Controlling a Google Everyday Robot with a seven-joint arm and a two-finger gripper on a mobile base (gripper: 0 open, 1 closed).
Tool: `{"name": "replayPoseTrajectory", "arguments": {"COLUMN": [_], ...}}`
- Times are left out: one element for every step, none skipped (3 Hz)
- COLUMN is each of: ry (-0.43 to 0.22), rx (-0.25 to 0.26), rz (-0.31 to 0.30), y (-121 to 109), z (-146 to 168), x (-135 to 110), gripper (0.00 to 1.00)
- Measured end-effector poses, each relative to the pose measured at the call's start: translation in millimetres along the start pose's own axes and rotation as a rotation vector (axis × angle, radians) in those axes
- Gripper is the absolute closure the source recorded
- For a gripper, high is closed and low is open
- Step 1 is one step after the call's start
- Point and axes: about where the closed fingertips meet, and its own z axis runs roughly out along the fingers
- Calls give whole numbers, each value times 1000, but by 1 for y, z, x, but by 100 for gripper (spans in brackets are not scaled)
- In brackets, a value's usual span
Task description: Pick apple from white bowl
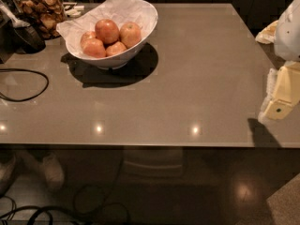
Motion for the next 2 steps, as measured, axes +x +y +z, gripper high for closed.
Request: {"name": "replayPoseTrajectory", "arguments": {"ry": [0, -43], "rx": [0, 47], "rz": [0, 5], "y": [0, -10], "z": [0, -14], "x": [0, -19], "gripper": [0, 0]}}
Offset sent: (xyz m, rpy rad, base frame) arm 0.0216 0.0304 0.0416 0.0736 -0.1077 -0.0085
